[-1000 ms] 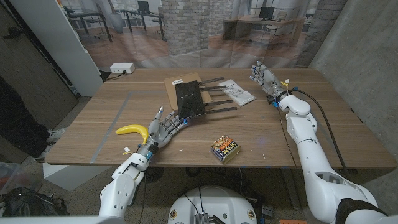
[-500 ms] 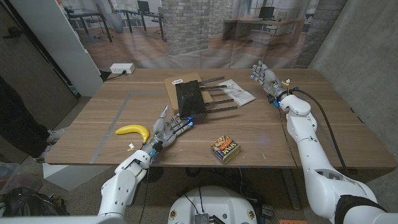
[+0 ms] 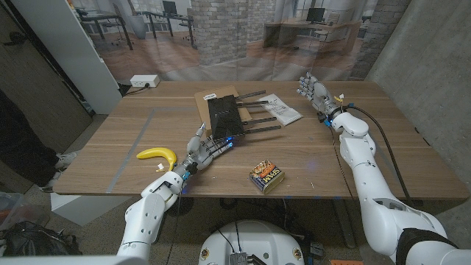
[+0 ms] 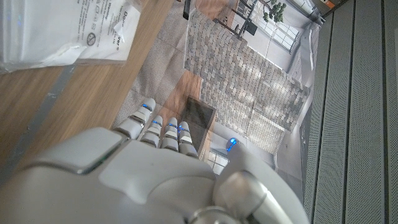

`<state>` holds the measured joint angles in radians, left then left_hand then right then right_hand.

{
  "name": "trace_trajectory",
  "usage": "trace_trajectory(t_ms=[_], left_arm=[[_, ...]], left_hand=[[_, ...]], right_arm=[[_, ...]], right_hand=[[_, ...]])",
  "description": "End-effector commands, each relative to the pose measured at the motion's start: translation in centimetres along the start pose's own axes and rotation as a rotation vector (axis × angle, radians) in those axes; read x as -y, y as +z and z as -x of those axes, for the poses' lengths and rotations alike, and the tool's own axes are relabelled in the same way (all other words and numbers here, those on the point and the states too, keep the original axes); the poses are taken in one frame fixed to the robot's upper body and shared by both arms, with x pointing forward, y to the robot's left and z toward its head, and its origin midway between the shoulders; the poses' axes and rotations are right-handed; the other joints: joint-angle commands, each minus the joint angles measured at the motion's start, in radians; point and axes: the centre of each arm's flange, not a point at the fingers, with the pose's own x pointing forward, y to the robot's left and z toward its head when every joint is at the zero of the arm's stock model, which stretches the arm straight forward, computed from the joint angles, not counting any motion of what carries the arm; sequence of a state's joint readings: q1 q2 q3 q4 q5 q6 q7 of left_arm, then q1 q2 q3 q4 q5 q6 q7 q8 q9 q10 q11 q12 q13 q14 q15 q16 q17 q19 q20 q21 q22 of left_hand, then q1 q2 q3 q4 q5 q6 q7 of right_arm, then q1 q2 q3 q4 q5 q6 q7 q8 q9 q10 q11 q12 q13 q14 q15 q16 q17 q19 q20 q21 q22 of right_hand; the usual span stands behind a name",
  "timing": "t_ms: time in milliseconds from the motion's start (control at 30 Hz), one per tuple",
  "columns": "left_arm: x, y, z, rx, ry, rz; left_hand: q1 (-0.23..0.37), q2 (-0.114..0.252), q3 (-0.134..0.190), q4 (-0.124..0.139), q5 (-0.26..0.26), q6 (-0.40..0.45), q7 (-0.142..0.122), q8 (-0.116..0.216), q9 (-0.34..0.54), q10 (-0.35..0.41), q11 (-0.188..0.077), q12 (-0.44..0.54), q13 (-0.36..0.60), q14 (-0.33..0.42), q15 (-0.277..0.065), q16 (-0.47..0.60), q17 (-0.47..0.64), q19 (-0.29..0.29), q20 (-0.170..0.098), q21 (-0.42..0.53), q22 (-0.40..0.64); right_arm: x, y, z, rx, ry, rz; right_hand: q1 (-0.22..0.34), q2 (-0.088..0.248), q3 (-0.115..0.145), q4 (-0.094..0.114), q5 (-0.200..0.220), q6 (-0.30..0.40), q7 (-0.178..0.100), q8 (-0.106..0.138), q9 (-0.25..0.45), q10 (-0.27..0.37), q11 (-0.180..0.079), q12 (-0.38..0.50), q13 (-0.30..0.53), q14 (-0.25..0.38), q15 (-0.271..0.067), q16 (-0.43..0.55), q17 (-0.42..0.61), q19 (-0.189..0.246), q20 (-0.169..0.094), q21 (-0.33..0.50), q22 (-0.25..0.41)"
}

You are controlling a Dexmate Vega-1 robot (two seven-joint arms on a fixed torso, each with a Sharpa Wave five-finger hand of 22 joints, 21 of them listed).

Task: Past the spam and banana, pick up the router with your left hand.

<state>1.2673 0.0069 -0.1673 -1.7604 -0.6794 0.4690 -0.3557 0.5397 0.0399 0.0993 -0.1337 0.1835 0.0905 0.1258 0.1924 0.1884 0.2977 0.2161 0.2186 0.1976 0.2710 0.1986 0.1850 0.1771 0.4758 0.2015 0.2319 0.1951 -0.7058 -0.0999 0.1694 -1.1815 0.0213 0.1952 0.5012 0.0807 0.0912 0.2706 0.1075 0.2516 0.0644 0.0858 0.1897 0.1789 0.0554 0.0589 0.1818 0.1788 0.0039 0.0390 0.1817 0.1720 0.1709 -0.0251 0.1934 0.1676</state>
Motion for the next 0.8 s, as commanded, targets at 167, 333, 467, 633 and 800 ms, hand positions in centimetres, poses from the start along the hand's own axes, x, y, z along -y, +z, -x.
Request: trace_trajectory(t_ms=[167, 333, 467, 633, 800], left_arm=[[1.4, 1.0, -2.4, -0.016, -0.008, -0.047], [1.8, 1.3, -2.8, -0.012, 0.026, -0.063], [2.0, 1.6, -3.0, -0.012, 0.085, -0.087], [2.4, 1.8, -3.1, -0.016, 0.159, -0.111], [2.8, 1.9, -3.0, -0.008, 0.250, -0.138]], left_hand=[[0.019, 0.001, 0.009, -0.004, -0.004, 0.038, 0.086, 0.014, 0.003, 0.037, -0.007, 0.012, 0.001, 0.033, -0.004, 0.009, -0.001, 0.033, -0.008, 0.013, 0.002], [0.032, 0.003, 0.016, -0.009, -0.005, 0.077, 0.084, 0.020, 0.002, 0.075, -0.021, 0.022, 0.000, 0.080, -0.022, 0.017, -0.001, 0.072, -0.020, 0.026, 0.002], [0.064, 0.006, 0.031, -0.018, -0.005, 0.164, 0.088, 0.035, 0.002, 0.151, -0.048, 0.042, -0.001, 0.155, -0.050, 0.025, -0.002, 0.143, -0.041, 0.049, 0.001], [0.151, 0.008, 0.066, -0.032, 0.000, 0.292, 0.088, 0.042, 0.002, 0.284, -0.100, 0.071, -0.003, 0.297, -0.108, 0.035, -0.004, 0.260, -0.085, 0.089, 0.002], [0.225, 0.008, 0.099, -0.036, 0.009, 0.405, 0.083, 0.053, 0.003, 0.387, -0.146, 0.090, -0.004, 0.403, -0.152, 0.038, -0.004, 0.334, -0.119, 0.118, 0.004]], right_arm=[[0.7, -0.3, 0.3, -0.003, -0.008, -0.003], [0.8, -0.5, 0.3, -0.005, -0.009, -0.005], [1.0, -0.6, 0.4, -0.006, -0.010, -0.006], [1.1, -0.6, 0.4, -0.005, -0.011, -0.004], [1.3, -0.6, 0.3, -0.005, -0.010, -0.002]], right_hand=[[0.004, -0.005, 0.002, -0.004, 0.007, 0.007, 0.003, 0.002, 0.004, 0.005, 0.008, 0.006, 0.003, 0.005, 0.005, 0.007, 0.004, 0.005, -0.001, 0.003, 0.003], [0.005, -0.007, 0.001, -0.005, 0.007, 0.007, 0.003, 0.002, 0.004, 0.005, 0.008, 0.006, 0.003, 0.005, 0.005, 0.007, 0.004, 0.006, 0.000, 0.003, 0.003], [0.006, -0.007, 0.001, -0.005, 0.007, 0.007, 0.002, 0.002, 0.004, 0.004, 0.007, 0.006, 0.003, 0.005, 0.005, 0.007, 0.004, 0.006, -0.001, 0.002, 0.003], [0.006, -0.008, 0.001, -0.006, 0.007, 0.007, 0.003, 0.002, 0.004, 0.004, 0.007, 0.006, 0.003, 0.006, 0.005, 0.007, 0.004, 0.006, -0.001, 0.002, 0.003], [0.007, -0.008, 0.001, -0.007, 0.008, 0.006, 0.003, 0.002, 0.004, 0.004, 0.007, 0.005, 0.003, 0.006, 0.004, 0.007, 0.004, 0.007, -0.001, 0.002, 0.003]])
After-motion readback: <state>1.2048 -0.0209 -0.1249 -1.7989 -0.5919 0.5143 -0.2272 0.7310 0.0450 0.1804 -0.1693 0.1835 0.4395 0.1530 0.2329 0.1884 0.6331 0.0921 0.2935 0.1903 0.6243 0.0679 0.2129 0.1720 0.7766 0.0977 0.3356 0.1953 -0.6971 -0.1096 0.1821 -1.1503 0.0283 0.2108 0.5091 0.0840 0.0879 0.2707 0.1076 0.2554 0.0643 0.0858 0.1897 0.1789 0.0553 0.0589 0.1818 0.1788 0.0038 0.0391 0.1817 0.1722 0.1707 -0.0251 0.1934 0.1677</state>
